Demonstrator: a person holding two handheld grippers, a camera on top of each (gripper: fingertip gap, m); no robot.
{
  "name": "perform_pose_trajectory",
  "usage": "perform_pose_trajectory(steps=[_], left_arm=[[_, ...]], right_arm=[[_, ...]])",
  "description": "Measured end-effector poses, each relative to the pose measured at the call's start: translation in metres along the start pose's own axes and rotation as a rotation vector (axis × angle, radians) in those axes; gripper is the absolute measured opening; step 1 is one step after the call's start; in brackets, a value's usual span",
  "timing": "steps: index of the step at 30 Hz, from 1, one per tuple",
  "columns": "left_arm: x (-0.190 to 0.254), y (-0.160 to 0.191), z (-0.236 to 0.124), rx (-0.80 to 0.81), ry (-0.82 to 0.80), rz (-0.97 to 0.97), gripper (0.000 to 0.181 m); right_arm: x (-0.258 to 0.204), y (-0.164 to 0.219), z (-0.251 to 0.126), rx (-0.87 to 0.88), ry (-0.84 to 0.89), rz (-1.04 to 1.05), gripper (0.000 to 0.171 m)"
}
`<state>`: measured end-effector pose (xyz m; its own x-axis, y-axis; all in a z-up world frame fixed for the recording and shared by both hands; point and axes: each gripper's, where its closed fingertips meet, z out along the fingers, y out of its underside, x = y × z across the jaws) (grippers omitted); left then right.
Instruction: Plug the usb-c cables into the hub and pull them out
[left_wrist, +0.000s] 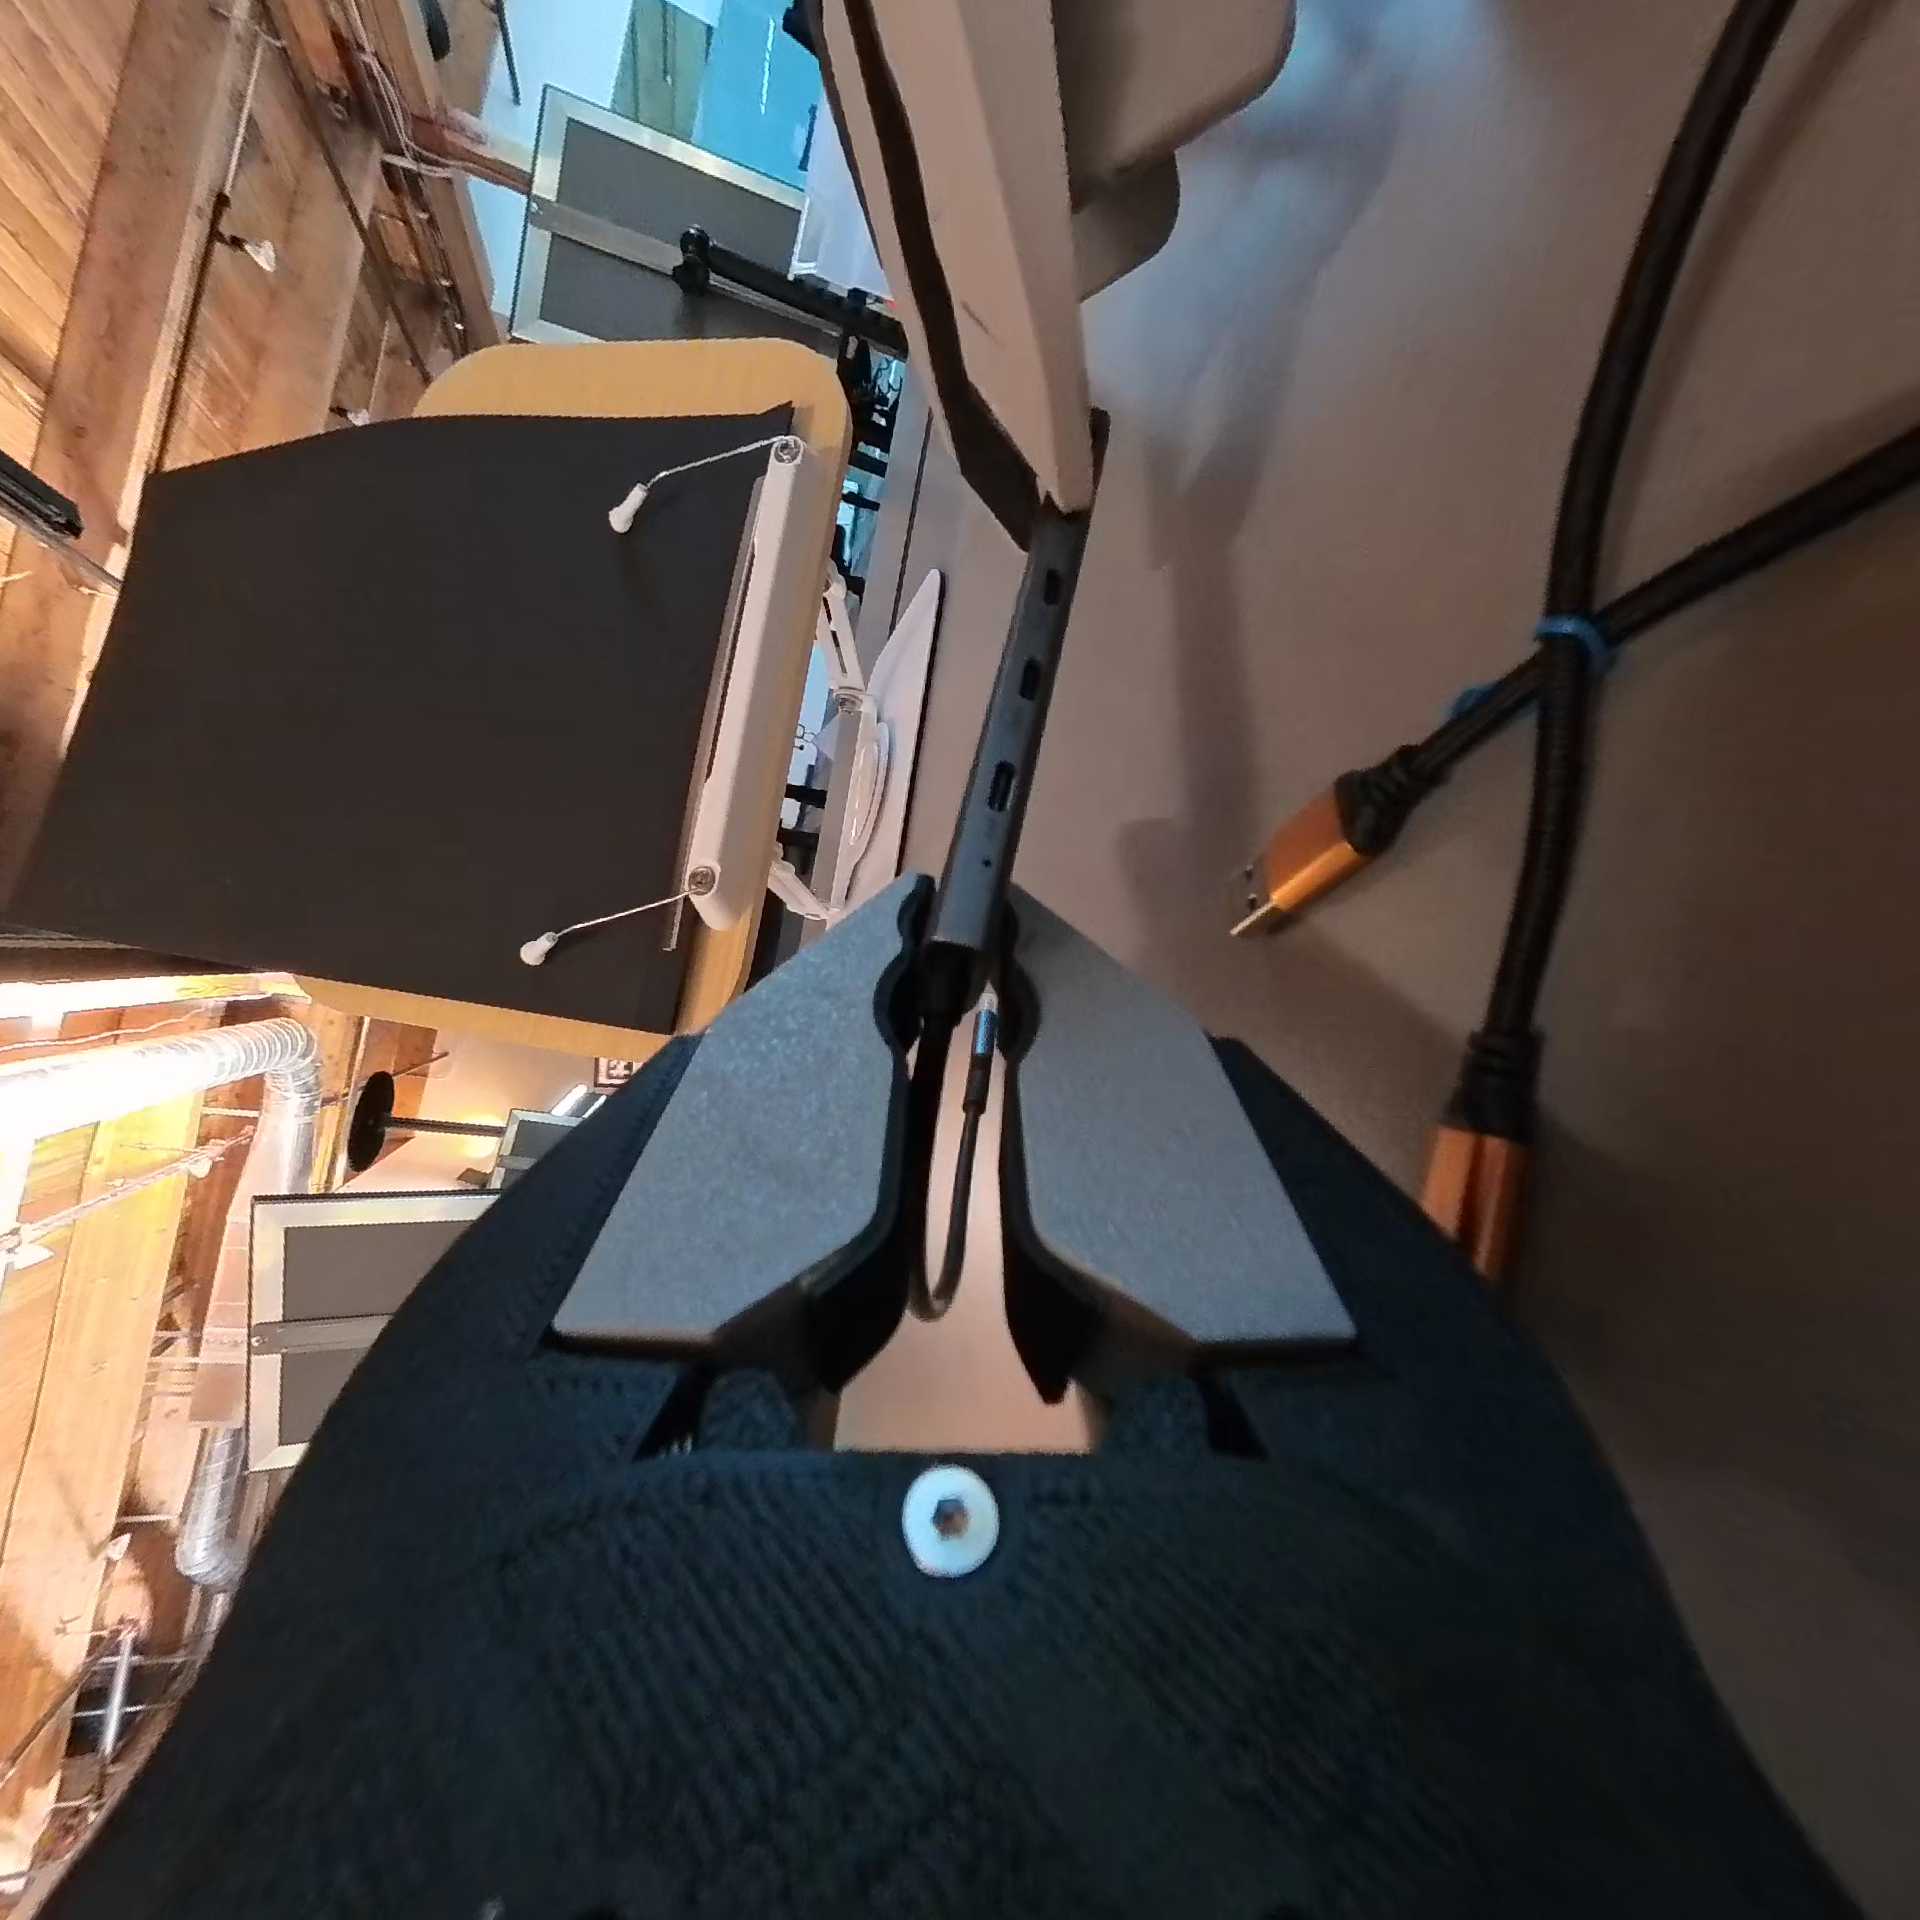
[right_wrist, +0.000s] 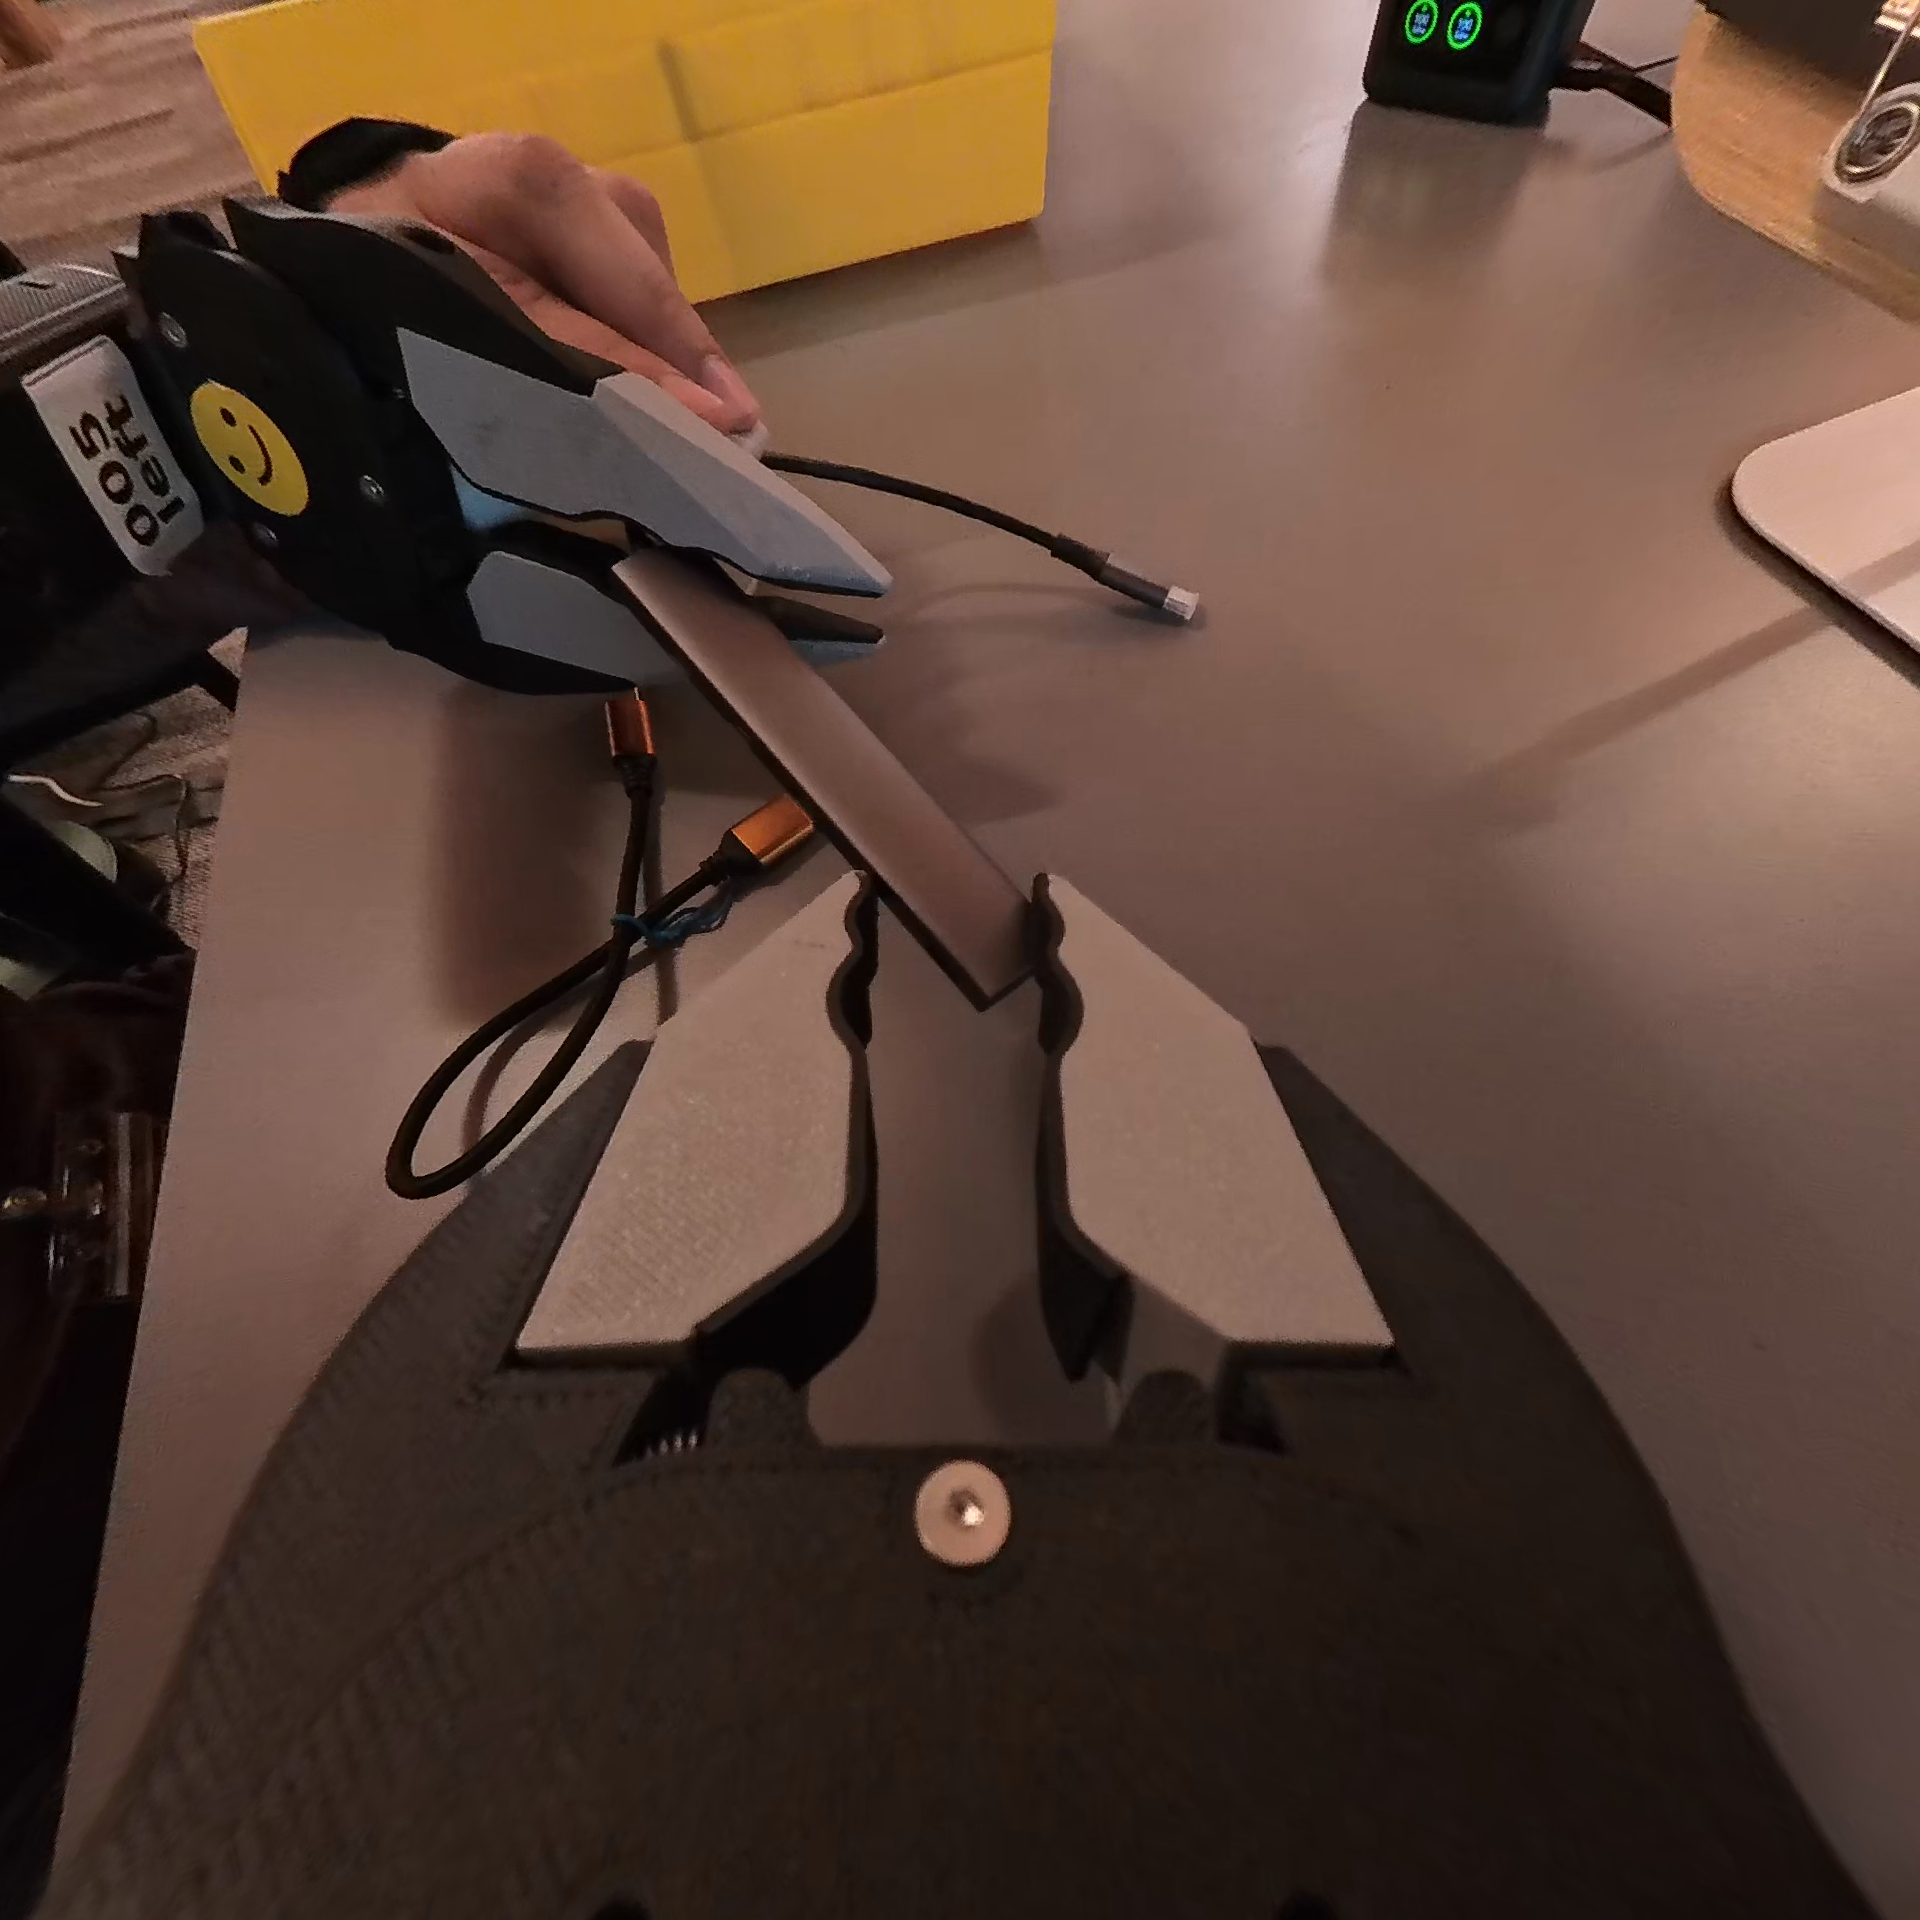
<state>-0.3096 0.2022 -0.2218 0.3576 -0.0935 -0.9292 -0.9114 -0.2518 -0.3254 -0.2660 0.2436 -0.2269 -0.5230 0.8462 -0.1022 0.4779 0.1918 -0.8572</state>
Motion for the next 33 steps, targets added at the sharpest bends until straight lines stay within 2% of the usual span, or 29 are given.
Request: perform_pose_trajectory(steps=[25,31,32,33], left_arm=[[-0.001,0.000,-0.001,-0.005,-0.011,0.006,0.008],[-0.004,-0.002,-0.002,0.000,-0.009,-0.011,0.007],[-0.005,-0.002,-0.003,-0.001,-0.013,-0.015,0.006],[-0.007,-0.003,-0.003,0.001,-0.017,-0.019,0.004]], right_arm=[[0.003,0.001,-0.001,-0.002,0.019,0.002,0.028],[0.009,0.000,-0.003,0.009,0.033,0.043,0.035],[0.016,0.003,-0.004,-0.003,0.061,0.063,0.025],[0.026,0.010,-0.006,-0.032,0.120,0.073,0.007]])
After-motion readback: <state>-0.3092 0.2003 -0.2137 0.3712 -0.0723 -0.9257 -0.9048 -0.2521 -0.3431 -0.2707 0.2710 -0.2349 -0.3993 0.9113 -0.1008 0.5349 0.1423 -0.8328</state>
